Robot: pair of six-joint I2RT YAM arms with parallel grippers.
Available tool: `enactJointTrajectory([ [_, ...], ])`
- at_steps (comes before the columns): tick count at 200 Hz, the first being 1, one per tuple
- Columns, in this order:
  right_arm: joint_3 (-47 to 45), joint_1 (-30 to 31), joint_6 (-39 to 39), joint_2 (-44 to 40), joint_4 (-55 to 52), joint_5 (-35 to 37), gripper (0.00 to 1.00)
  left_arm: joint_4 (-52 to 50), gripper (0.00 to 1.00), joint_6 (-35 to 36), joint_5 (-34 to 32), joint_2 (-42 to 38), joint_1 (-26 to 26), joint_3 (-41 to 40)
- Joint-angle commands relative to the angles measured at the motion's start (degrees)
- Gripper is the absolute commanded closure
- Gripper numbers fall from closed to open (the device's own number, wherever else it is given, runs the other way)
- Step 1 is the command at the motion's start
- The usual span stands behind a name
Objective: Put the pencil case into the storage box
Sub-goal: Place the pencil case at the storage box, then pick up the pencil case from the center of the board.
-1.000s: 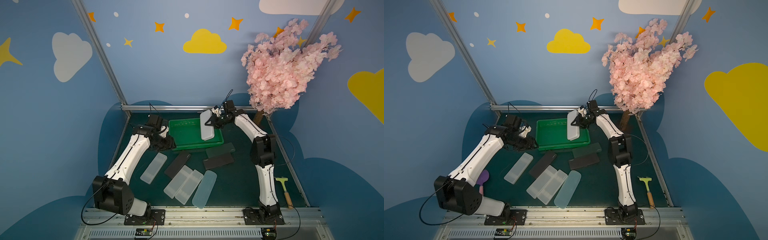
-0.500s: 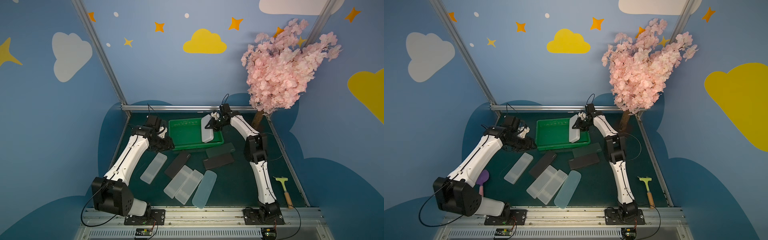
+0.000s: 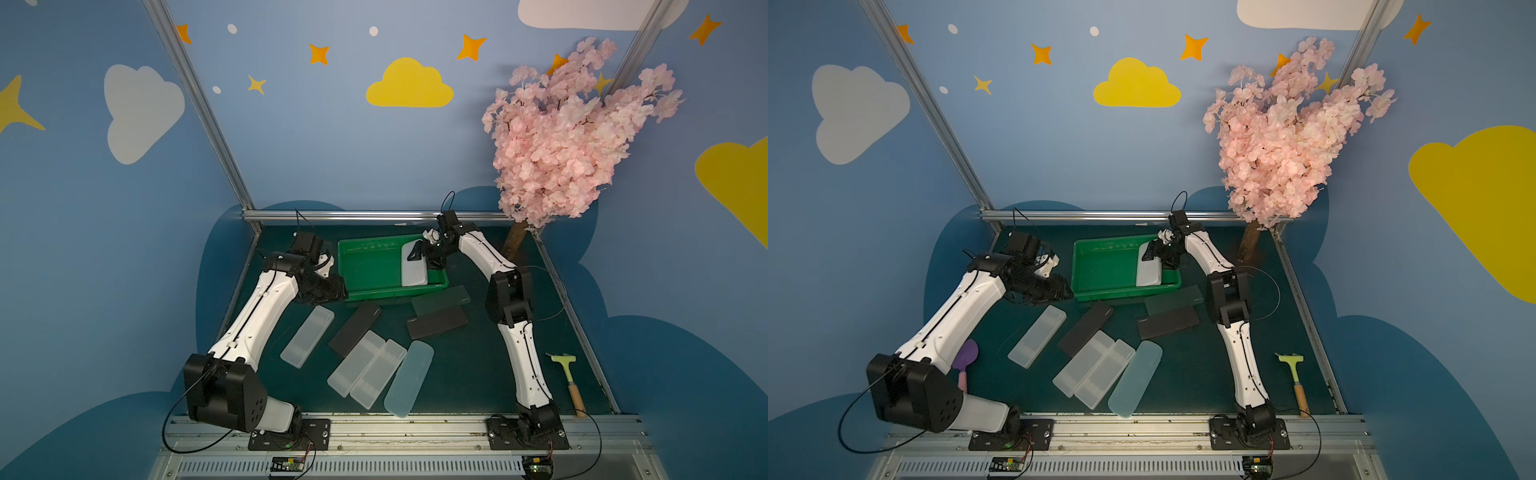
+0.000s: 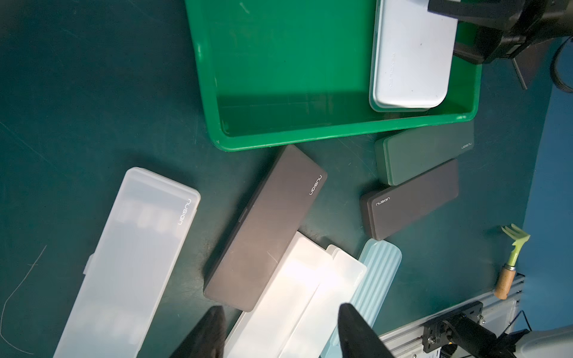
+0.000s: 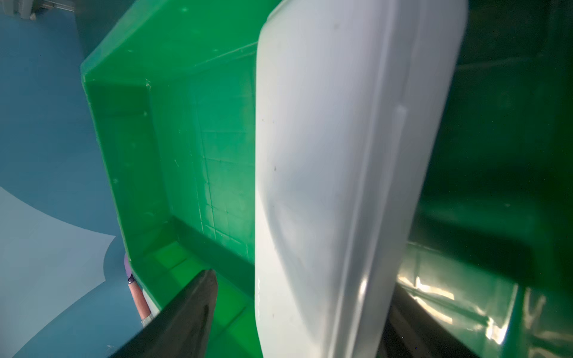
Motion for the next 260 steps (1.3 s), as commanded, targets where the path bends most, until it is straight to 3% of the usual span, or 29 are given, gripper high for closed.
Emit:
enactJointTrajectory([
  [1, 1.3, 0.2, -2.0, -4.4, -3.9, 4.5, 0.18, -0.7, 0.39, 0.7, -1.2, -1.1, 0.3, -0.5],
  [71, 1.6, 3.0, -5.6, -9.3, -8.2, 16.9, 0.14, -0.6, 0.38, 0.9, -3.3, -1.5, 0.4, -0.4],
  [116, -0.1, 5.8, -5.9, -16.2, -9.7, 20.2, 0.14, -2.1, 0.37, 2.9, -14.8, -0.6, 0.4, -1.3],
  [138, -5.0, 6.7, -6.0, -21.5, -9.7, 20.8, 0.14, -4.8, 0.33, 3.2, -19.8, 2.5, 0.4, -1.8],
  [221, -30.1, 7.1, -5.8, -40.2, -9.7, 20.7, 0.11, -3.2, 0.16, 1.5, -24.6, 12.5, 0.8, -5.5],
  [248, -35.8, 6.9, -5.8, -43.5, -9.8, 21.1, 0.11, -1.8, 0.01, 1.9, -25.6, 13.7, 1.0, -5.9],
  [260, -37.7, 6.7, -5.8, -44.2, -9.9, 21.1, 0.11, -1.1, 0.00, 2.1, -26.1, 14.3, 1.0, -6.3],
])
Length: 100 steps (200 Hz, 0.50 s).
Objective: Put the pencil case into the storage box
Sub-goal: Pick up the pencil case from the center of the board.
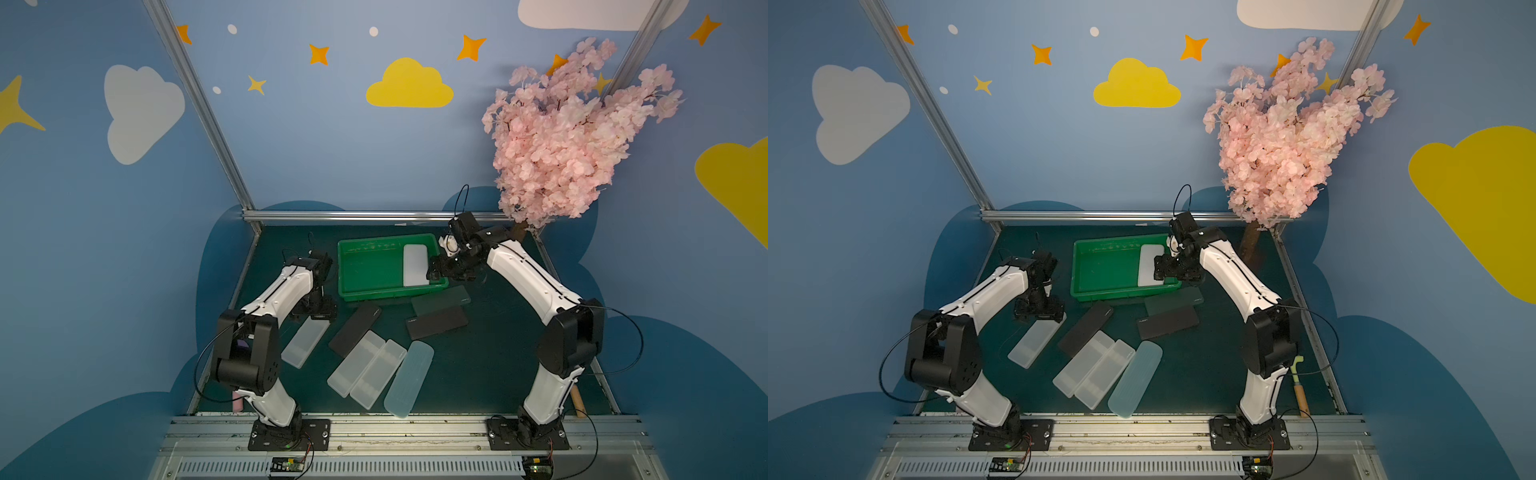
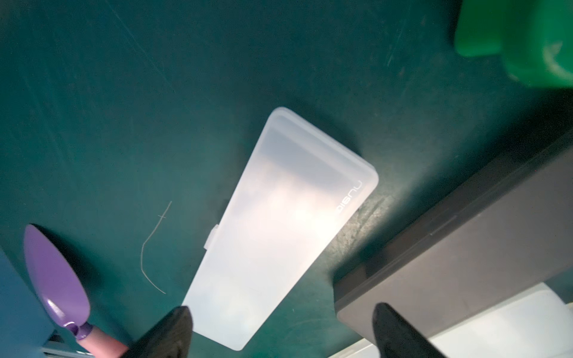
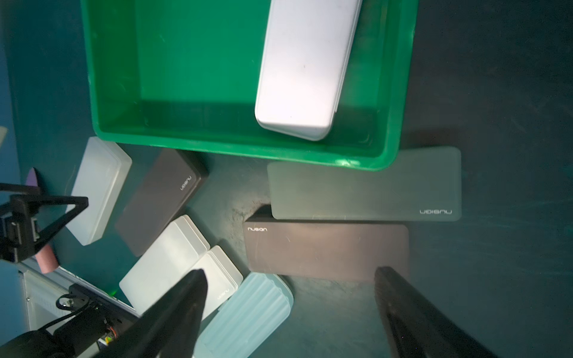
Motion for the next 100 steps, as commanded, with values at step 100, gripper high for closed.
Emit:
enactJointTrajectory([
  [100, -5.7, -0.5, -1.0, -3.6, -2.8, -0.5, 0.11, 7.1, 0.00, 2.1, 3.3, 8.0, 3.6, -1.4],
])
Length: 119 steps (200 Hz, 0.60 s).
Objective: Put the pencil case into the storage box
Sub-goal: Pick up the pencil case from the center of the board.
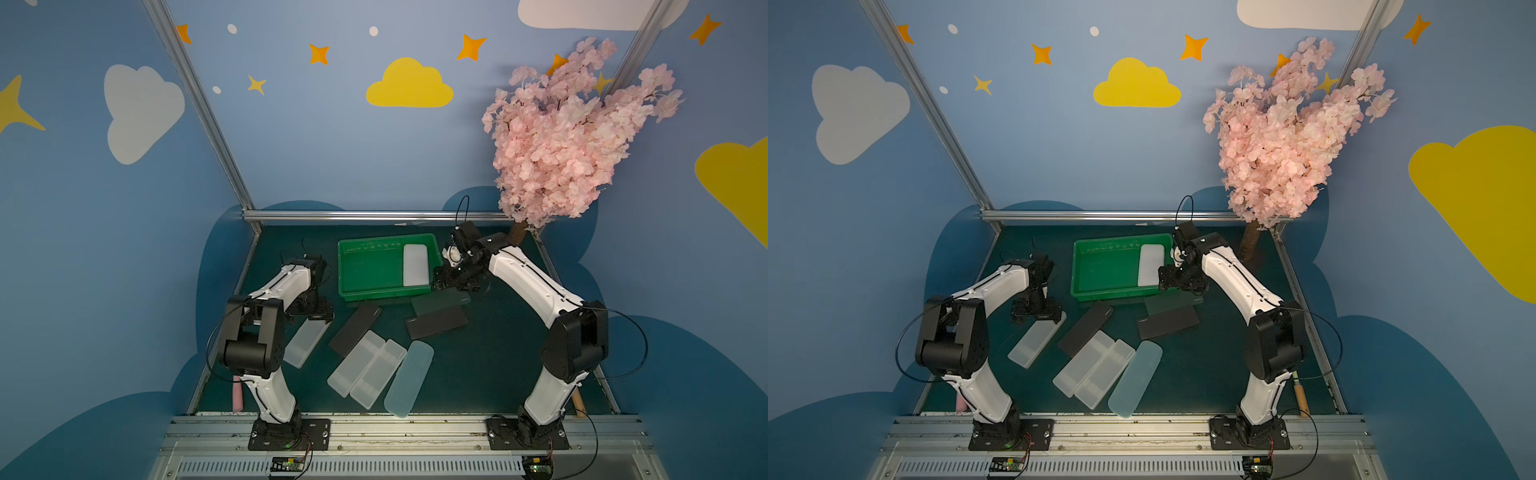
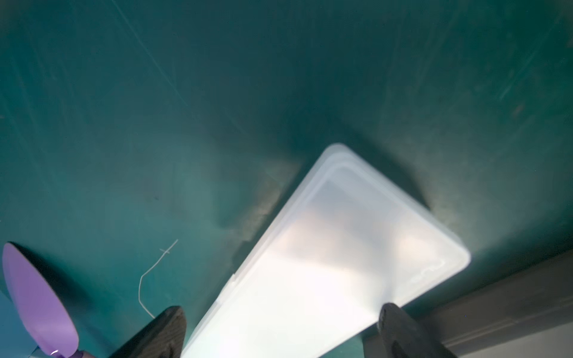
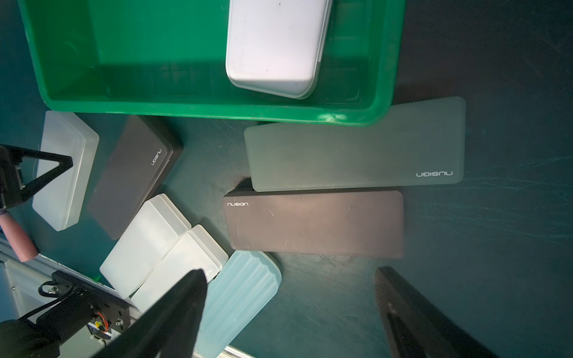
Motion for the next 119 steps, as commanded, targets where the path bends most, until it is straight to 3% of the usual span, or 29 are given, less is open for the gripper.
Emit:
enactJointTrajectory([
  [1, -1.0, -0.1, -0.8, -2.0, -2.0, -0.5, 0.11, 2.2, 0.00, 1.3, 3.5, 1.6, -0.2, -0.4],
  [33, -2.4, 0.0, -0.8, -2.1, -1.8, -0.9, 0.11, 3.1, 0.00, 2.0, 5.9, 1.9, -1.4, -1.6],
  [119, -5.2, 0.5, 0.1, -2.7, -0.8, -1.4, 0.11, 2.6, 0.04, 1.9, 1.8, 6.3, -1.7, -2.1],
])
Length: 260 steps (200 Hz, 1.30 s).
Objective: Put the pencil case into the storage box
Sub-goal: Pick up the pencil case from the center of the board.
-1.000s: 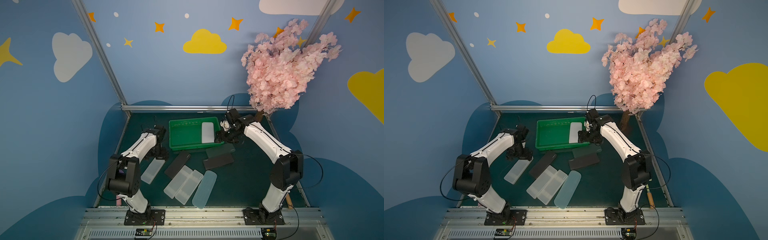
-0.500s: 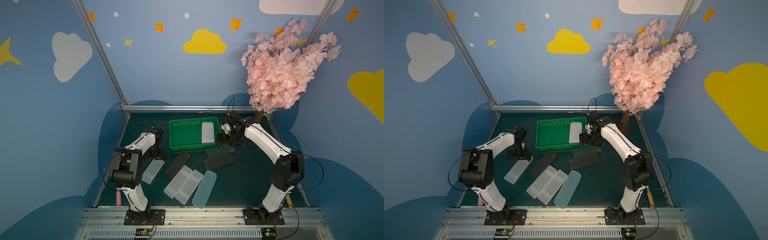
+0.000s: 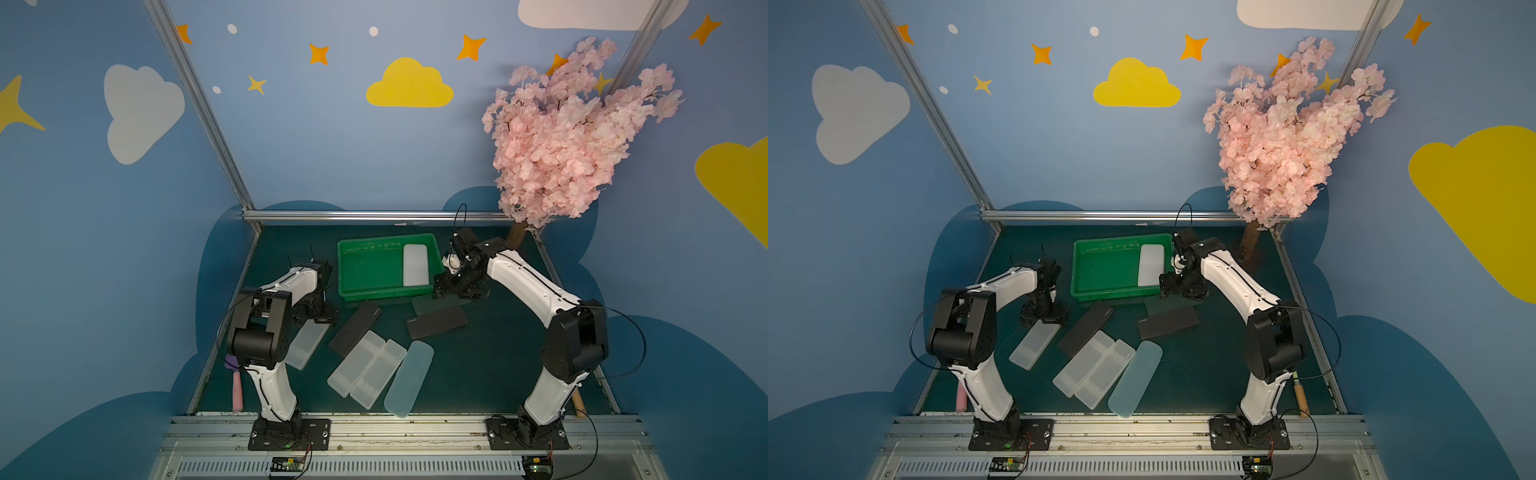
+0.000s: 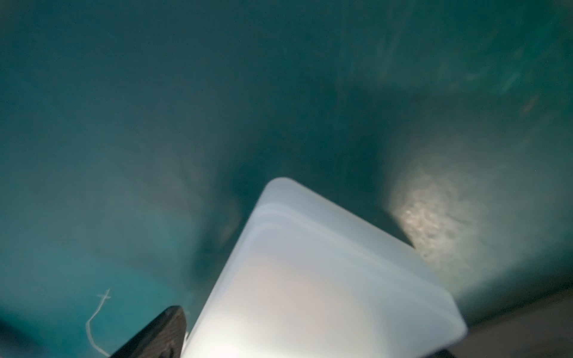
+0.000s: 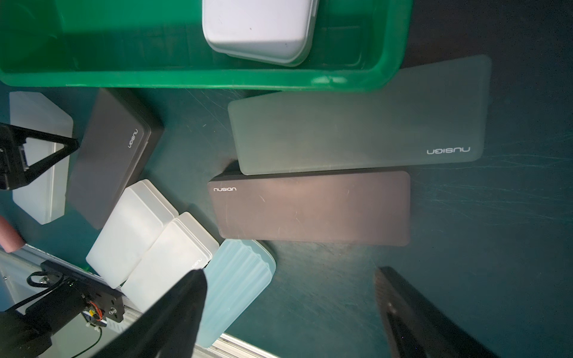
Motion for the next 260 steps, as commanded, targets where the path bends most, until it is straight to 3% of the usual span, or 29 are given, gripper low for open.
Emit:
enactJointTrajectory([
  [1, -1.1, 0.4, 0.2, -2.5, -0.6, -0.7, 0.11, -0.8, 0.04, 0.3, -0.5, 1.6, -0.2, -1.1],
  [69, -2.9, 1.3, 0.9, -2.8, 0.2, -0.8, 0.11, -2.1, 0.29, 0.0, -3.1, -0.7, -0.7, -1.0],
  [108, -2.9, 1.4, 0.9, -3.8, 0.2, -0.8, 0.11, -5.9, 0.36, -1.4, -7.2, -6.4, -0.7, 1.7],
  [146, -2.8, 1.4, 1.0, -4.9, 0.1, -0.8, 0.12, -12.2, 0.38, -1.4, -9.4, -12.3, -0.6, 10.7],
  [176, -3.2, 1.4, 1.1, -5.5, 0.1, -1.0, 0.12, -14.4, 0.38, -0.8, -2.4, -13.1, -1.2, 21.7],
  [217, -4.7, 1.1, 1.1, -6.2, 0.1, -1.2, 0.12, -10.8, 0.38, -4.4, 7.3, -4.2, -4.6, 36.3],
  [260, -5.3, 0.2, 0.9, -6.9, 0.0, -1.3, 0.12, -9.1, 0.38, -6.6, 8.8, 11.8, -8.4, 55.8],
])
